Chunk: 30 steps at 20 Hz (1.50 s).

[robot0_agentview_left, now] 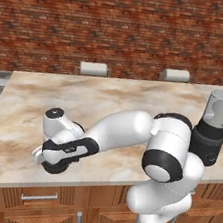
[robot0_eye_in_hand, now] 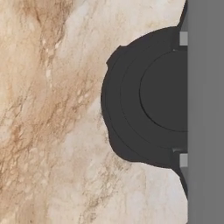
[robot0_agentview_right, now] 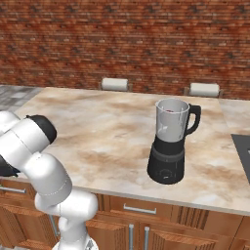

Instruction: Grab the onion and lime from the fridge, place them in the blender, close the lid, and turn on the blender to create a marinade.

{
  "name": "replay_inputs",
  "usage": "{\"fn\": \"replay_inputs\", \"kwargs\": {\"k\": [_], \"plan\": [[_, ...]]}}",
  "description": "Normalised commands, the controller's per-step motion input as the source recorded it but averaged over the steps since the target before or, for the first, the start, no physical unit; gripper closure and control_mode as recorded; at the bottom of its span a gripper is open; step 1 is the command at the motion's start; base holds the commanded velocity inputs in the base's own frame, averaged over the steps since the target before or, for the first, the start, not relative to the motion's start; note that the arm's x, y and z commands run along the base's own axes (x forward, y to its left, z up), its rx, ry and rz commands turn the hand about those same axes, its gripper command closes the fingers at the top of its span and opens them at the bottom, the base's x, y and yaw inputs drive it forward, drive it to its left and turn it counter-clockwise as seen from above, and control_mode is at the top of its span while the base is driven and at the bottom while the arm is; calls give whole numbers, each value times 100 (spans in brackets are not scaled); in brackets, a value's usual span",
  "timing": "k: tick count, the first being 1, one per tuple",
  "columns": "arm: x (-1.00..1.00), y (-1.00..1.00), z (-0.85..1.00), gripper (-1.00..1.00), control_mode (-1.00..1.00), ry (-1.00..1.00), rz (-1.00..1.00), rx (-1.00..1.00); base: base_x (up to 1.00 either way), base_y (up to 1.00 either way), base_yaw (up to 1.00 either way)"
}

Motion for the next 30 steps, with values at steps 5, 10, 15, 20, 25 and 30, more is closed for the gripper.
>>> {"fn": "replay_inputs", "kwargs": {"k": [5,10,15,20,25,30], "plan": [[9,-20,-4,100,-100,1,0,2,0,0,0],[22,-42,0,100,-100,2,0,4,0,0,0],[2,-48,35,100,-100,0,0,2,0,0,0],[-5,-77,96,100,-100,-4,0,1,0,0,0],[-4,-83,100,100,-100,-18,0,3,0,0,0],[0,-49,35,100,-100,-6,0,8,0,0,0]]}}
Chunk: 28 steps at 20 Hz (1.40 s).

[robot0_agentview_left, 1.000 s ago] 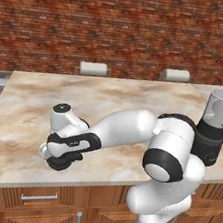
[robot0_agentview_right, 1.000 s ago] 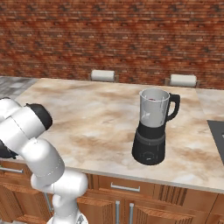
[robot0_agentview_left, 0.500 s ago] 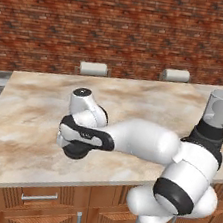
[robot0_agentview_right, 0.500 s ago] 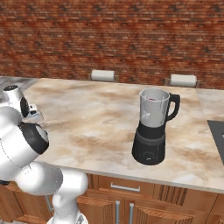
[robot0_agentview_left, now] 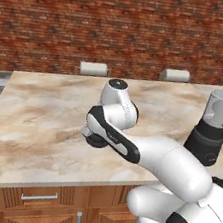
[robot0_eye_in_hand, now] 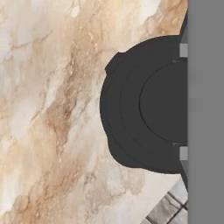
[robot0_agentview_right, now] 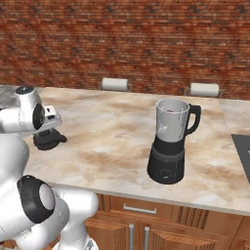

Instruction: Grab the onion and lime from the fridge, place them in the blender, close the lid, and turn on the blender to create a marinade.

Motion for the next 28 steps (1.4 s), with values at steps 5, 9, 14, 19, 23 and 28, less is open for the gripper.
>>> {"fn": "replay_inputs", "kwargs": {"k": [5,9,14,19,23,28], "plan": [[-17,-62,20,100,-100,-1,0,1,0,0,0],[-41,-98,89,100,-100,-2,0,-1,0,0,0],[-26,-100,100,100,-100,0,0,-3,0,0,0],[-17,-100,100,100,-100,0,0,-5,0,0,0],[-10,-100,100,100,-100,0,0,-10,0,0,0],[-1,-99,100,100,-100,0,-2,-9,0,0,0]]}}
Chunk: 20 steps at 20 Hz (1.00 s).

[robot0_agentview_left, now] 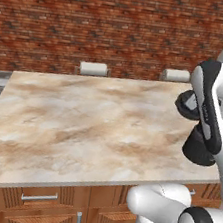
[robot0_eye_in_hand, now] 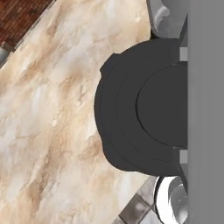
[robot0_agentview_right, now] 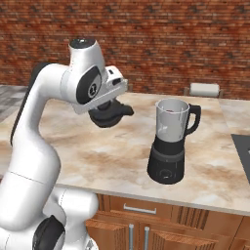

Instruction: Grab the onion and lime from the fridge, place them in the blender, close the lid, and turn on the blender to create a marinade.

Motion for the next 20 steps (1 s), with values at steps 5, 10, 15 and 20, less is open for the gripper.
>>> {"fn": "replay_inputs", "kwargs": {"k": [5,10,15,20], "plan": [[0,-94,89,100,-100,0,-2,-5,0,0,0],[0,-79,16,100,-100,0,0,0,0,0,0],[9,-79,-8,100,-100,-3,0,0,0,0,0],[52,-34,0,100,-100,-8,6,0,0,0,0]]}}
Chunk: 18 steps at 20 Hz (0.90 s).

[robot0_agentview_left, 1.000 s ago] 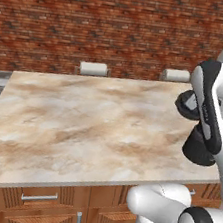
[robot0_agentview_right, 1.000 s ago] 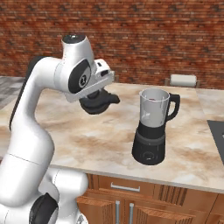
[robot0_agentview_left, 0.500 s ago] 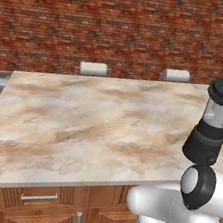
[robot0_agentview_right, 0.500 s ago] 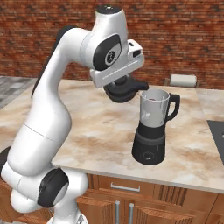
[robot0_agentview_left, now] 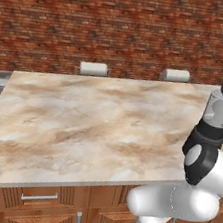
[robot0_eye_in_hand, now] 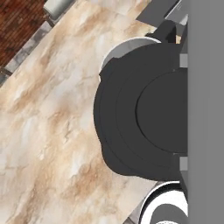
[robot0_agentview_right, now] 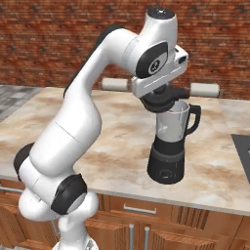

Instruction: Grab the onion and lime from the fridge, place them in the blender, close the lid, and turn on the blender to create a marinade.

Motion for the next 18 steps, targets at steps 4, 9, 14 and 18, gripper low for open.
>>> {"fn": "replay_inputs", "kwargs": {"k": [4,9,14,18], "plan": [[53,-33,0,100,-100,-1,7,1,0,0,0],[25,-35,-1,100,-100,1,1,3,0,0,0],[17,-33,-6,100,-100,7,0,5,0,0,0],[37,-4,-4,100,-100,16,0,4,0,0,0]]}}
